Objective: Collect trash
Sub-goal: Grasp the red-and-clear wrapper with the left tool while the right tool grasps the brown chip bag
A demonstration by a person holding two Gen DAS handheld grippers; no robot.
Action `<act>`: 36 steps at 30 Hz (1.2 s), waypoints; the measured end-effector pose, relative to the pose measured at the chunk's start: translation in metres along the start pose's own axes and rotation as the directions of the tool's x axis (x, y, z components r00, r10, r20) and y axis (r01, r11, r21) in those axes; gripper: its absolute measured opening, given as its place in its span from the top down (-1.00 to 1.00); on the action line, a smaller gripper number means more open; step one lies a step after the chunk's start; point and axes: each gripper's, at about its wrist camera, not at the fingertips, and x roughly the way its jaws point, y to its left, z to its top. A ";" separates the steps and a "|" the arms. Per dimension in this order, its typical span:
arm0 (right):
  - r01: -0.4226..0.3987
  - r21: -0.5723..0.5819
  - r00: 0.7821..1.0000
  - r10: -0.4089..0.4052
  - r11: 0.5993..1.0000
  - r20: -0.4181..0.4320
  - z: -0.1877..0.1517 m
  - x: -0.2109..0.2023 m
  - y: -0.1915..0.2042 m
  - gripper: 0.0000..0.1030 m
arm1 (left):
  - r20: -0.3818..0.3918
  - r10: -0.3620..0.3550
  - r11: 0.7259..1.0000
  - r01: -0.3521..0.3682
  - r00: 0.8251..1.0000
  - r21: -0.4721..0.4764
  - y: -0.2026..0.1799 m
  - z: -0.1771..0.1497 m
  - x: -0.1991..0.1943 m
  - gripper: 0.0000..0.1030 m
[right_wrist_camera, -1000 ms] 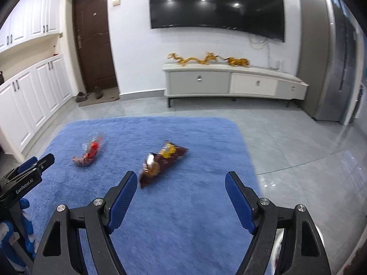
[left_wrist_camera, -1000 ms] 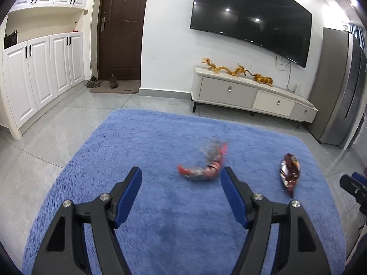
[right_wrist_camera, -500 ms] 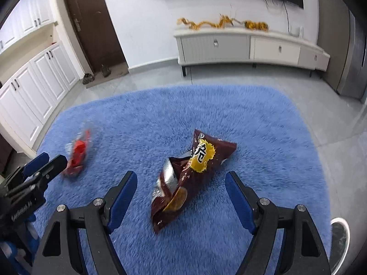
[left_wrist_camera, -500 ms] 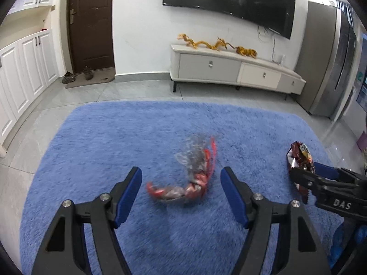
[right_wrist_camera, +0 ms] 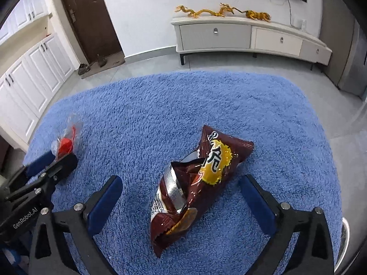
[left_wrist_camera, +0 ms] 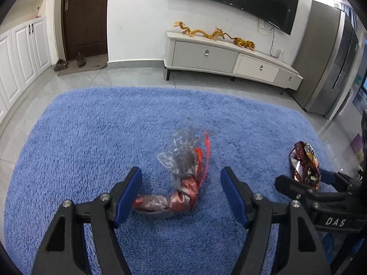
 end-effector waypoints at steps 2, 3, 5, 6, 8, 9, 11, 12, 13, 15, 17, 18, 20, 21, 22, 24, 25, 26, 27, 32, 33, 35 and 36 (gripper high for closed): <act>-0.007 0.021 1.000 0.007 1.000 0.001 0.001 0.001 -0.001 -1.00 | -0.010 -0.004 1.000 0.004 1.000 -0.007 0.002 0.000 0.002 -0.35; -0.014 0.032 1.000 0.014 0.999 0.005 0.002 0.000 -0.003 -1.00 | -0.015 -0.005 1.000 0.005 1.000 -0.007 0.002 0.001 0.003 -0.35; -0.023 0.040 1.000 0.023 0.999 0.011 0.002 -0.001 -0.005 -1.00 | -0.025 -0.007 1.000 0.007 1.000 -0.007 0.002 0.004 0.006 -0.35; -0.026 0.039 1.000 0.026 0.999 0.013 0.003 -0.001 -0.007 -1.00 | -0.028 -0.009 1.000 0.009 1.000 -0.008 0.002 0.004 0.007 -0.35; -0.038 0.046 0.999 0.038 0.998 0.015 0.003 -0.003 -0.009 -1.00 | -0.038 -0.004 1.000 0.004 0.999 -0.003 0.002 0.004 0.010 -0.35; -0.051 0.056 0.999 0.050 0.997 0.017 0.003 -0.004 -0.013 -1.00 | -0.039 0.003 1.000 -0.003 0.999 0.005 0.001 0.005 0.011 -0.35; -0.071 0.073 0.997 0.069 0.995 0.017 0.004 -0.004 -0.016 -1.00 | -0.042 0.016 1.000 -0.015 0.999 0.019 -0.003 0.005 0.012 -0.35; -0.077 0.073 0.997 0.076 0.994 0.014 0.005 -0.005 -0.017 -1.00 | -0.043 0.023 0.999 -0.022 0.999 0.026 -0.004 0.006 0.013 -0.34; -0.079 0.069 0.997 0.079 0.994 0.011 0.005 -0.005 -0.018 -1.00 | -0.044 0.029 0.999 -0.028 0.999 0.030 -0.005 0.006 0.014 -0.34; -0.072 0.049 0.997 0.072 0.996 0.005 0.006 -0.004 -0.017 -1.00 | -0.044 0.038 0.999 -0.036 0.998 0.037 -0.006 0.006 0.014 -0.32; -0.061 0.055 0.998 0.060 0.997 0.007 0.006 -0.005 -0.016 -0.91 | -0.042 0.049 0.998 -0.047 0.998 0.047 -0.007 0.004 0.014 -0.16; -0.045 0.064 0.999 0.045 0.997 0.008 0.006 -0.006 -0.016 -0.77 | -0.041 0.064 0.997 -0.061 0.997 0.054 -0.008 0.004 0.014 -0.10; -0.004 0.070 1.000 0.004 0.998 0.010 0.005 -0.009 -0.015 -0.43 | -0.037 0.075 0.995 -0.073 0.997 0.061 -0.013 0.002 0.013 0.03; 0.011 0.065 1.000 -0.011 0.998 0.008 0.005 -0.010 -0.014 -0.18 | -0.035 0.079 0.995 -0.077 0.996 0.064 -0.013 0.002 0.012 0.13; 0.021 0.064 1.000 -0.022 0.998 0.007 0.005 -0.011 -0.015 0.04 | -0.033 0.078 0.995 -0.076 0.996 0.067 -0.014 0.001 0.012 0.21; 0.029 0.074 1.000 -0.030 0.997 0.006 0.002 -0.015 -0.018 0.25 | -0.028 0.086 0.994 -0.084 0.996 0.076 -0.017 0.000 0.009 0.40; 0.020 0.081 1.000 -0.020 0.997 0.007 0.001 -0.017 -0.020 0.29 | -0.027 0.084 0.994 -0.081 0.996 0.077 -0.017 -0.001 0.008 0.47; 0.016 0.085 1.000 -0.017 0.996 0.009 -0.002 -0.020 -0.021 0.30 | -0.028 0.078 0.994 -0.076 0.997 0.074 -0.018 -0.002 0.007 0.59; 0.021 0.082 1.000 -0.022 0.996 0.015 -0.004 -0.023 -0.021 0.31 | -0.026 0.077 0.995 -0.075 0.997 0.071 -0.019 -0.003 0.006 0.62; 0.044 0.039 0.997 -0.047 0.998 0.062 -0.014 -0.045 -0.009 0.34 | -0.012 0.060 0.997 -0.059 0.998 0.052 -0.021 -0.009 -0.004 0.68; 0.050 0.032 0.996 -0.052 0.998 0.071 -0.016 -0.050 -0.007 0.34 | -0.009 0.056 0.997 -0.055 0.998 0.047 -0.021 -0.010 -0.007 0.69; 0.055 0.027 0.995 -0.057 0.998 0.085 -0.020 -0.060 -0.006 0.35 | -0.005 0.043 0.998 -0.043 0.999 0.039 -0.024 -0.014 -0.011 0.69; 0.056 0.026 0.994 -0.058 0.998 0.094 -0.023 -0.066 -0.006 0.35 | -0.001 0.035 0.999 -0.035 0.999 0.036 -0.026 -0.016 -0.014 0.69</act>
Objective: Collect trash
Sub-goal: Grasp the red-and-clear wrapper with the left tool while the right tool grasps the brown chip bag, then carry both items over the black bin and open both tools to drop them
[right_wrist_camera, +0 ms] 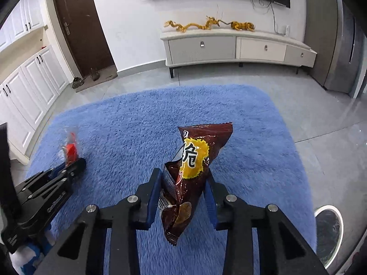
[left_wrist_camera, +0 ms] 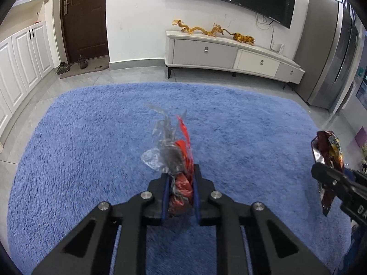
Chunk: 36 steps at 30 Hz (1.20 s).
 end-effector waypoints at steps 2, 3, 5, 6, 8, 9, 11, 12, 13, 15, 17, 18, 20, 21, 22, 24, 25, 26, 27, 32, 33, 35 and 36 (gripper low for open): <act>0.002 -0.004 1.000 -0.002 1.000 0.014 -0.005 -0.012 -0.001 0.35 | 0.013 -0.025 1.000 0.025 1.000 -0.001 -0.004 -0.003 -0.007 0.70; 0.005 -0.006 1.000 -0.005 1.000 0.022 -0.008 -0.020 -0.003 0.36 | 0.021 -0.045 0.999 0.045 0.999 0.002 -0.007 -0.006 -0.014 0.71; 0.010 -0.001 0.999 -0.010 1.000 0.035 -0.015 -0.035 -0.009 0.38 | 0.033 -0.080 0.997 0.080 0.996 0.007 -0.013 -0.009 -0.024 0.71; 0.011 0.003 0.999 -0.011 1.000 0.039 -0.017 -0.040 -0.012 0.39 | 0.042 -0.105 0.994 0.104 0.994 0.011 -0.016 -0.011 -0.032 0.71; 0.016 0.018 0.999 -0.017 1.000 0.048 -0.024 -0.052 -0.020 0.41 | 0.053 -0.145 0.989 0.144 0.988 0.018 -0.021 -0.015 -0.043 0.71; 0.016 0.029 0.998 -0.017 0.999 0.054 -0.028 -0.059 -0.025 0.41 | 0.058 -0.169 0.986 0.168 0.984 0.021 -0.024 -0.018 -0.050 0.71; 0.022 0.042 0.997 -0.025 0.999 0.067 -0.033 -0.071 -0.032 0.41 | 0.066 -0.196 0.981 0.194 0.978 0.030 -0.031 -0.021 -0.061 0.71; 0.029 0.046 0.997 -0.033 0.999 0.074 -0.036 -0.077 -0.036 0.41 | 0.075 -0.208 0.978 0.205 0.975 0.039 -0.036 -0.023 -0.069 0.71; 0.036 0.050 0.996 -0.040 0.998 0.082 -0.039 -0.083 -0.039 0.42 | 0.080 -0.216 0.976 0.213 0.973 0.044 -0.040 -0.024 -0.074 0.71; 0.049 0.059 0.994 -0.055 0.997 0.099 -0.046 -0.096 -0.044 0.42 | 0.093 -0.241 0.970 0.237 0.966 0.053 -0.049 -0.025 -0.086 0.71; 0.052 0.073 0.992 -0.060 0.996 0.111 -0.049 -0.106 -0.051 0.42 | 0.103 -0.253 0.967 0.247 0.962 0.068 -0.059 -0.025 -0.096 0.71; 0.056 0.080 0.991 -0.065 0.995 0.118 -0.051 -0.111 -0.054 0.42 | 0.109 -0.254 0.966 0.247 0.961 0.078 -0.064 -0.024 -0.100 0.71; 0.064 0.089 0.988 -0.076 0.994 0.132 -0.054 -0.121 -0.059 0.42 | 0.125 -0.251 0.965 0.239 0.960 0.106 -0.077 -0.027 -0.112 0.71; 0.067 0.091 0.987 -0.079 0.994 0.138 -0.056 -0.125 -0.062 0.42 | 0.131 -0.249 0.965 0.235 0.959 0.117 -0.081 -0.028 -0.116 0.71; 0.071 0.092 0.986 -0.083 0.993 0.144 -0.058 -0.129 -0.063 0.42 | 0.140 -0.245 0.965 0.228 0.959 0.132 -0.088 -0.029 -0.122 0.71; 0.080 0.097 0.983 -0.095 0.992 0.159 -0.063 -0.140 -0.066 0.42 | 0.157 -0.237 0.964 0.212 0.959 0.162 -0.101 -0.035 -0.133 0.72; 0.084 0.099 0.981 -0.100 0.991 0.164 -0.065 -0.144 -0.069 0.42 | 0.166 -0.235 0.962 0.206 0.958 0.178 -0.108 -0.037 -0.138 0.72; 0.089 0.103 0.980 -0.106 0.991 0.169 -0.068 -0.148 -0.072 0.42 | 0.171 -0.236 0.960 0.203 0.957 0.191 -0.115 -0.039 -0.142 0.71; 0.094 0.108 0.979 -0.111 0.990 0.173 -0.070 -0.152 -0.075 0.42 | 0.175 -0.238 0.958 0.201 0.955 0.205 -0.122 -0.042 -0.147 0.71; 0.122 0.141 0.973 -0.147 0.982 0.180 -0.083 -0.168 -0.093 0.42 | 0.187 -0.253 0.940 0.196 0.949 0.278 -0.157 -0.053 -0.161 0.71; 0.131 0.150 0.971 -0.157 0.980 0.180 -0.086 -0.172 -0.097 0.42 | 0.185 -0.259 0.937 0.199 0.948 0.288 -0.161 -0.055 -0.162 0.71; 0.143 0.170 0.968 -0.173 0.975 0.182 -0.093 -0.178 -0.107 0.42 | 0.178 -0.272 0.927 0.208 0.946 0.312 -0.174 -0.060 -0.165 0.71; 0.148 0.177 0.966 -0.180 0.973 0.183 -0.094 -0.180 -0.110 0.42 | 0.176 -0.277 0.922 0.210 0.945 0.324 -0.180 -0.061 -0.166 0.71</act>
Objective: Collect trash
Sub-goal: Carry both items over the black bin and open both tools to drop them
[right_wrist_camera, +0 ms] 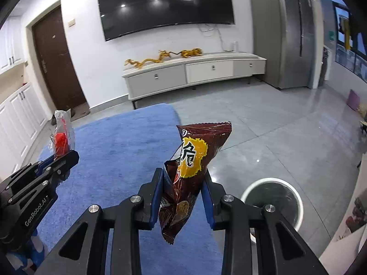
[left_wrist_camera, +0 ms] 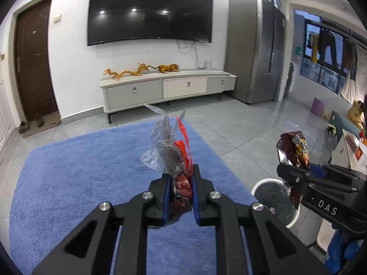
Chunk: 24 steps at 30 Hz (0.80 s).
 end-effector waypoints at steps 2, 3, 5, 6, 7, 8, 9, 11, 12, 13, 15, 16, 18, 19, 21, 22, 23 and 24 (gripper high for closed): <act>0.018 0.017 1.000 -0.019 1.000 0.003 -0.003 -0.004 -0.011 0.42 | 0.001 -0.009 1.000 0.009 1.000 0.022 -0.011 0.000 0.000 0.71; 0.027 0.024 1.000 -0.027 0.999 0.004 -0.004 -0.005 -0.017 0.42 | 0.002 -0.014 0.999 0.014 1.000 0.037 -0.018 0.001 0.000 0.71; 0.044 0.051 0.999 -0.044 0.998 0.002 -0.007 -0.005 -0.030 0.42 | 0.004 -0.021 0.998 0.021 1.000 0.062 -0.030 0.001 0.000 0.71; 0.051 0.068 0.999 -0.051 0.996 -0.003 -0.008 -0.004 -0.039 0.42 | 0.003 -0.027 0.997 0.027 1.000 0.074 -0.037 0.002 0.002 0.71; 0.058 0.084 0.998 -0.058 0.995 -0.007 -0.010 -0.003 -0.047 0.42 | 0.000 -0.033 0.996 0.033 0.999 0.083 -0.041 0.003 0.003 0.71; 0.066 0.102 0.998 -0.065 0.993 -0.011 -0.013 -0.003 -0.054 0.42 | -0.003 -0.039 0.995 0.039 0.999 0.094 -0.047 0.004 0.005 0.71; 0.071 0.115 0.997 -0.070 0.991 -0.014 -0.014 -0.003 -0.061 0.42 | -0.007 -0.046 0.993 0.047 0.999 0.110 -0.055 0.005 0.008 0.71; 0.083 0.142 0.996 -0.081 0.986 -0.020 -0.018 -0.003 -0.078 0.42 | -0.016 -0.057 0.990 0.059 0.998 0.129 -0.067 0.005 0.012 0.71; 0.091 0.156 0.996 -0.089 0.983 -0.024 -0.021 -0.004 -0.087 0.42 | -0.023 -0.066 0.987 0.069 0.998 0.142 -0.074 0.006 0.016 0.71; 0.098 0.170 0.995 -0.095 0.980 -0.029 -0.023 -0.003 -0.096 0.42 | -0.029 -0.072 0.986 0.075 0.997 0.151 -0.081 0.006 0.019 0.71; 0.110 0.197 0.994 -0.105 0.974 -0.038 -0.027 -0.003 -0.111 0.42 | -0.047 -0.089 0.980 0.096 0.995 0.174 -0.096 0.006 0.026 0.71; 0.116 0.210 0.993 -0.110 0.971 -0.043 -0.029 -0.002 -0.118 0.42 | -0.056 -0.097 0.977 0.106 0.994 0.183 -0.104 0.006 0.030 0.71; 0.130 0.239 0.991 -0.119 0.962 -0.057 -0.033 0.002 -0.134 0.42 | -0.082 -0.119 0.970 0.134 0.989 0.202 -0.120 0.006 0.039 0.71; 0.135 0.251 0.990 -0.123 0.958 -0.064 -0.035 0.004 -0.142 0.42 | -0.101 -0.134 0.966 0.153 0.986 0.211 -0.130 0.006 0.046 0.71; 0.147 0.279 0.988 -0.130 0.949 -0.081 -0.041 0.009 -0.156 0.42 | -0.139 -0.163 0.957 0.191 0.977 0.219 -0.147 0.006 0.059 0.71; 0.154 0.294 0.987 -0.132 0.943 -0.091 -0.046 0.010 -0.165 0.42 | -0.168 -0.184 0.952 0.218 0.969 0.216 -0.156 0.005 0.068 0.71; 0.162 0.312 0.985 -0.135 0.936 -0.107 -0.050 0.014 -0.175 0.42 | -0.198 -0.207 0.946 0.248 0.958 0.211 -0.166 0.004 0.078 0.71; 0.167 0.323 0.984 -0.135 0.931 -0.119 -0.050 0.018 -0.183 0.42 | -0.220 -0.226 0.941 0.271 0.949 0.203 -0.173 0.004 0.086 0.71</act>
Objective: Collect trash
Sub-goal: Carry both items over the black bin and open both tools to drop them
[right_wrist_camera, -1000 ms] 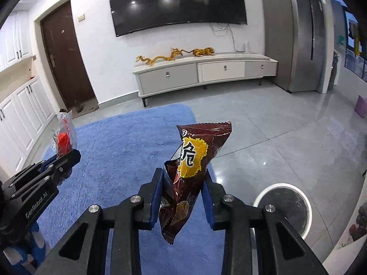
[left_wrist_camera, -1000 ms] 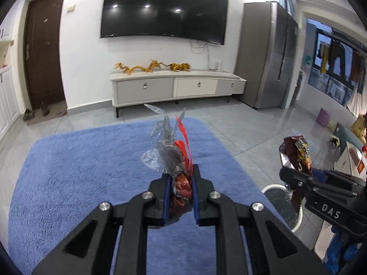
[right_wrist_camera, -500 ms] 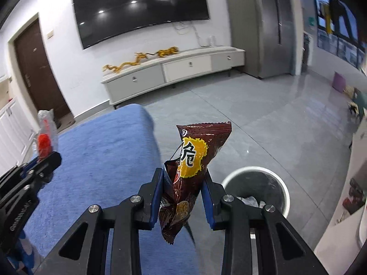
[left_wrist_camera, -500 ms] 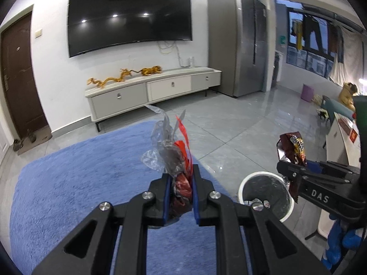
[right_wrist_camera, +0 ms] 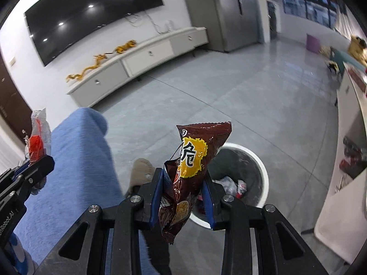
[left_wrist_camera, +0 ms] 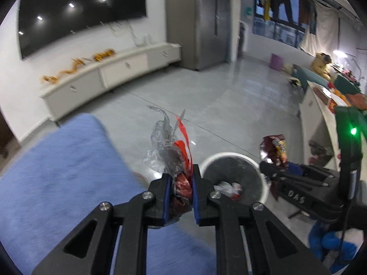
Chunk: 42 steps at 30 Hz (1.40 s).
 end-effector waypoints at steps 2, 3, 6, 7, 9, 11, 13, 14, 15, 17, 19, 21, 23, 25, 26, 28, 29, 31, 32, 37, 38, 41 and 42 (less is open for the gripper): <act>0.010 0.026 1.000 -0.010 1.000 -0.025 -0.001 0.009 -0.016 0.42 | -0.043 -0.047 0.999 0.047 0.998 0.000 -0.011 0.006 0.023 0.71; 0.014 0.039 0.999 -0.013 0.999 -0.041 -0.002 0.015 -0.024 0.42 | -0.068 -0.061 0.998 0.062 0.996 0.009 -0.018 0.009 0.037 0.71; 0.019 0.065 0.997 -0.014 0.998 -0.079 -0.004 0.031 -0.043 0.42 | -0.116 -0.098 0.995 0.101 0.988 0.022 -0.036 0.012 0.065 0.70; 0.020 0.070 0.996 -0.014 0.997 -0.090 -0.005 0.036 -0.046 0.42 | -0.127 -0.104 0.994 0.108 0.986 0.024 -0.042 0.013 0.073 0.70; 0.025 0.083 0.993 -0.015 0.996 -0.117 -0.004 0.050 -0.056 0.41 | -0.146 -0.118 0.992 0.123 0.982 0.026 -0.050 0.016 0.089 0.70; 0.029 0.092 0.990 -0.016 0.995 -0.142 -0.007 0.061 -0.064 0.41 | -0.157 -0.142 0.989 0.147 0.977 0.017 -0.057 0.017 0.101 0.69; 0.032 0.105 0.986 -0.014 0.994 -0.168 -0.009 0.073 -0.072 0.41 | -0.166 -0.175 0.984 0.176 0.971 -0.004 -0.060 0.020 0.113 0.69; 0.032 0.112 0.984 -0.011 0.993 -0.180 -0.010 0.079 -0.075 0.41 | -0.171 -0.189 0.982 0.189 0.967 -0.016 -0.062 0.022 0.119 0.69; 0.031 0.116 0.982 -0.008 0.993 -0.188 -0.010 0.082 -0.076 0.40 | -0.177 -0.205 0.979 0.203 0.963 -0.028 -0.064 0.024 0.125 0.69; 0.031 0.128 0.979 -0.005 0.991 -0.204 -0.011 0.091 -0.082 0.37 | -0.190 -0.232 0.973 0.227 0.954 -0.049 -0.065 0.027 0.135 0.69; 0.027 0.144 0.978 0.004 0.989 -0.208 -0.011 0.094 -0.085 0.36 | -0.207 -0.260 0.966 0.251 0.943 -0.070 -0.067 0.029 0.145 0.68; 0.025 0.155 0.976 0.009 0.988 -0.216 -0.011 0.101 -0.091 0.36 | -0.218 -0.274 0.962 0.261 0.937 -0.084 -0.069 0.030 0.153 0.68; 0.029 0.157 0.974 0.007 0.987 -0.226 -0.011 0.106 -0.093 0.35 | -0.231 -0.289 0.957 0.272 0.929 -0.103 -0.070 0.031 0.161 0.67; 0.030 0.161 0.972 0.009 0.987 -0.235 -0.012 0.110 -0.096 0.30 | -0.242 -0.298 0.954 0.277 0.923 -0.119 -0.069 0.031 0.168 0.67; 0.034 0.160 0.971 0.006 0.987 -0.240 -0.013 0.111 -0.097 0.28 | -0.247 -0.301 0.952 0.278 0.921 -0.125 -0.069 0.031 0.170 0.66; 0.043 0.159 0.969 -0.003 0.986 -0.246 -0.013 0.114 -0.100 0.25 | -0.256 -0.308 0.950 0.281 0.916 -0.139 -0.069 0.032 0.176 0.65; 0.047 0.160 0.969 -0.005 0.986 -0.249 -0.014 0.115 -0.101 0.25 | -0.260 -0.311 0.948 0.281 0.914 -0.146 -0.070 0.032 0.178 0.61; 0.050 0.162 0.967 -0.007 0.985 -0.255 -0.015 0.116 -0.104 0.22 | -0.258 -0.320 0.945 0.287 0.912 -0.158 -0.069 0.033 0.179 0.38; 0.052 0.162 0.967 -0.009 0.985 -0.255 -0.016 0.116 -0.105 0.21 | -0.253 -0.320 0.944 0.286 0.913 -0.163 -0.068 0.032 0.179 0.14; 0.067 0.173 0.966 -0.021 0.983 -0.257 -0.018 0.112 -0.110 0.10 | -0.234 -0.326 0.941 0.292 0.916 -0.171 -0.070 0.034 0.176 0.01; 0.070 0.175 0.967 -0.024 0.982 -0.255 -0.018 0.111 -0.110 0.09 | -0.232 -0.324 0.942 0.290 0.917 -0.167 -0.071 0.034 0.175 0.01; 0.078 0.176 0.968 -0.032 0.981 -0.250 -0.017 0.106 -0.110 0.07 | -0.219 -0.304 0.949 0.275 0.927 -0.152 -0.072 0.035 0.167 0.01; 0.080 0.173 0.969 -0.035 0.982 -0.246 -0.017 0.103 -0.109 0.07 | -0.212 -0.298 0.951 0.270 0.931 -0.149 -0.071 0.036 0.163 0.01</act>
